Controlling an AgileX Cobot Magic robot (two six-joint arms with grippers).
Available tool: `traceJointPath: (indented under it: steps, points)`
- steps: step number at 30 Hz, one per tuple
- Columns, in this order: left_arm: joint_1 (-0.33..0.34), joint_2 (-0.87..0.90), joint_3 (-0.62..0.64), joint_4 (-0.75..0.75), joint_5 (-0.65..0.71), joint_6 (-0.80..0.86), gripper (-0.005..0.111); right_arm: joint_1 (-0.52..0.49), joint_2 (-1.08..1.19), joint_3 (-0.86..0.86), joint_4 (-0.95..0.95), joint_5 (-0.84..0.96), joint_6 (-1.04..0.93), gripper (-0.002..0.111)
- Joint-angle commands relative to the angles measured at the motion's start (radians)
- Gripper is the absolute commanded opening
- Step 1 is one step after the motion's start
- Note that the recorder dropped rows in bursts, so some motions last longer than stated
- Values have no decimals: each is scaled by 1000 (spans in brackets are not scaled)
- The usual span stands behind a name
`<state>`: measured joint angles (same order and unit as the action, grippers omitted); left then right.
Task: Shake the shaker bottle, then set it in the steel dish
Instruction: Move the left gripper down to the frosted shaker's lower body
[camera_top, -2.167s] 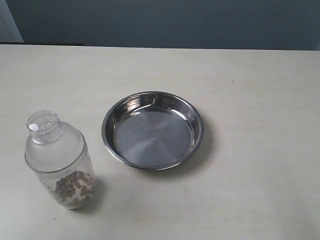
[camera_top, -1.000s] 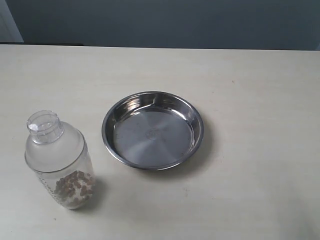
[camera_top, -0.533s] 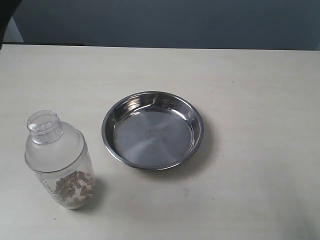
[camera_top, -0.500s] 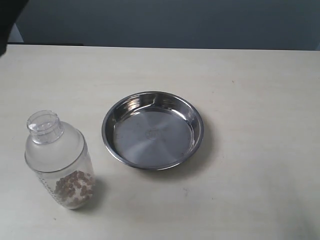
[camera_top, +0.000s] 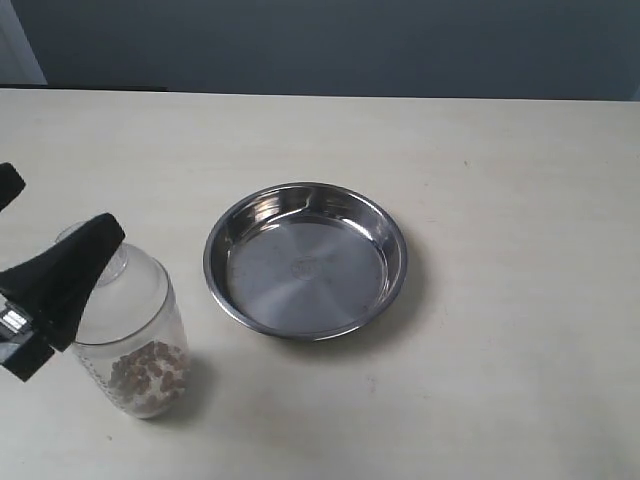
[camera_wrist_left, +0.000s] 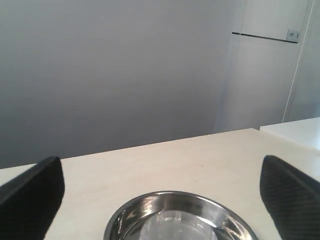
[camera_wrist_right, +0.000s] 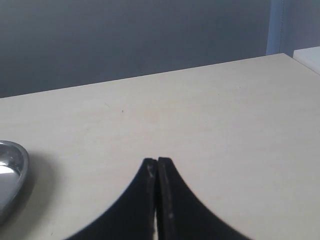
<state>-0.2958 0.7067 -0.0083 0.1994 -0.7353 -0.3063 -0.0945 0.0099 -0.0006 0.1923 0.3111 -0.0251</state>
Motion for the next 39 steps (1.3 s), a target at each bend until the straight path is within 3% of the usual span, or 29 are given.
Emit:
traceJointPath:
  steps: [1, 8, 16, 25, 39]
  points:
    - [-6, 3, 8, 49, -3, -36, 105, -5, -5, 1, 0, -7, -1, -1]
    - [-6, 99, 8, 61, -13, -137, 105, -5, -5, 1, 0, -7, -1, -1]
    - [-6, 213, 8, 115, -42, -115, 105, -5, -5, 1, 0, -7, -1, -1]
    - [-6, 240, 8, 187, 81, -110, 105, -5, -5, 1, 0, -7, -1, -1]
    - [-6, 240, 8, 154, 170, -102, 105, -5, -5, 1, 0, -7, 1, -1]
